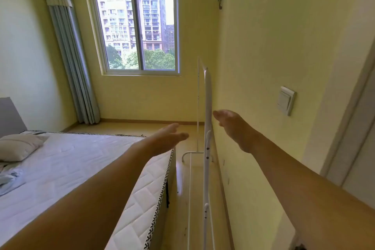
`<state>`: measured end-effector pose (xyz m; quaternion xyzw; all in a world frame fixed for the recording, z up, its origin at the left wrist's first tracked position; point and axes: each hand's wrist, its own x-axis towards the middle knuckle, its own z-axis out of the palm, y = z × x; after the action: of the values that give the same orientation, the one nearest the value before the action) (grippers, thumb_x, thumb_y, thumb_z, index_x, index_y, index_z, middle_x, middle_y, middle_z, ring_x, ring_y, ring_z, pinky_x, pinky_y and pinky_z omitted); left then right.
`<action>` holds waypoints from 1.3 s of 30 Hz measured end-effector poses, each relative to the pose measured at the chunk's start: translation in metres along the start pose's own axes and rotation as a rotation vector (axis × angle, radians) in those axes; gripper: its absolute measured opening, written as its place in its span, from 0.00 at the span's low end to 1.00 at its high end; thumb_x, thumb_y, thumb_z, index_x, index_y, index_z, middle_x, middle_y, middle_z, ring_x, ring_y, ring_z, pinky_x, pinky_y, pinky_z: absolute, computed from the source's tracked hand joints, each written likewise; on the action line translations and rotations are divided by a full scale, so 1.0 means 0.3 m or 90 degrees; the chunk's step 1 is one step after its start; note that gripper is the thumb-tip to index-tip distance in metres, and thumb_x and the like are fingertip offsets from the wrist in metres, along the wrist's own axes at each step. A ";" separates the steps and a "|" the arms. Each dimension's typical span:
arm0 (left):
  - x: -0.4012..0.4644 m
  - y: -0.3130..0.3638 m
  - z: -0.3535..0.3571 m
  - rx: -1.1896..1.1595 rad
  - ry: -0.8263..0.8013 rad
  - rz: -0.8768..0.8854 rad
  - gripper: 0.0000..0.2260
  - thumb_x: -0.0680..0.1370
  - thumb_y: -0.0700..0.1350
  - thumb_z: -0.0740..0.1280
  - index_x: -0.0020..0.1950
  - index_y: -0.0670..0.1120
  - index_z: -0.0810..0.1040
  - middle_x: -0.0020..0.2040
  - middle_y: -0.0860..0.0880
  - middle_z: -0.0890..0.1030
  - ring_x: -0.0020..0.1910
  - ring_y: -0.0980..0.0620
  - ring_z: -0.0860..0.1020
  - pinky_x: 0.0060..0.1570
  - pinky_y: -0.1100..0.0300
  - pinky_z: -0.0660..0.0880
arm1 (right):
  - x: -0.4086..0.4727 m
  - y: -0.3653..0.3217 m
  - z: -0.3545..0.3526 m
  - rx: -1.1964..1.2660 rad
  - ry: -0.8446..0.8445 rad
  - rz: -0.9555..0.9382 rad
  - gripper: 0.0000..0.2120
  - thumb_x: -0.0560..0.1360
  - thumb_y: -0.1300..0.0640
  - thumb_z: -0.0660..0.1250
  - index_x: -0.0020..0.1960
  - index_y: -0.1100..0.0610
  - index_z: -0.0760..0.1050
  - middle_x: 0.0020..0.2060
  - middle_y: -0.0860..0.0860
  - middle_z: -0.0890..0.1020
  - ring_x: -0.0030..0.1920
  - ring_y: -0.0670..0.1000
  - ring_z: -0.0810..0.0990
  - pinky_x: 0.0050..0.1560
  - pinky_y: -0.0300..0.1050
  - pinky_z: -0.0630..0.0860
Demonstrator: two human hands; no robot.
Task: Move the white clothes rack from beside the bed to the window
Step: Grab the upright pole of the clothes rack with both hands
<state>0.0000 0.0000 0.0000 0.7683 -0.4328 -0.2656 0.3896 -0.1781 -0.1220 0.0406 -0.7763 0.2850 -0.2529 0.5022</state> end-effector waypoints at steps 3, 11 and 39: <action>0.008 -0.063 0.103 -0.065 -0.097 -0.022 0.33 0.79 0.48 0.69 0.80 0.43 0.57 0.78 0.40 0.63 0.74 0.43 0.67 0.69 0.55 0.66 | 0.012 -0.006 0.033 0.122 0.004 -0.025 0.14 0.82 0.48 0.59 0.58 0.56 0.75 0.58 0.56 0.79 0.63 0.60 0.75 0.59 0.50 0.72; 0.141 -0.176 0.317 0.010 -0.124 0.067 0.06 0.81 0.39 0.64 0.57 0.45 0.76 0.60 0.40 0.79 0.60 0.44 0.78 0.61 0.52 0.77 | 0.063 -0.023 0.133 0.160 0.072 -0.136 0.16 0.76 0.50 0.68 0.57 0.59 0.72 0.52 0.58 0.79 0.48 0.56 0.79 0.55 0.50 0.76; 0.413 -0.448 0.587 -0.236 -0.280 -0.151 0.14 0.77 0.47 0.66 0.62 0.48 0.75 0.51 0.50 0.81 0.48 0.54 0.80 0.38 0.56 0.82 | 0.284 0.303 0.315 0.247 0.326 -0.033 0.15 0.77 0.49 0.67 0.39 0.58 0.70 0.27 0.51 0.67 0.29 0.51 0.64 0.31 0.49 0.64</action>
<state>-0.0097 -0.1299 -0.2181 0.6536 -0.3584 -0.5433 0.3862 -0.0707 -0.1516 -0.0690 -0.5839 0.3287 -0.5026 0.5463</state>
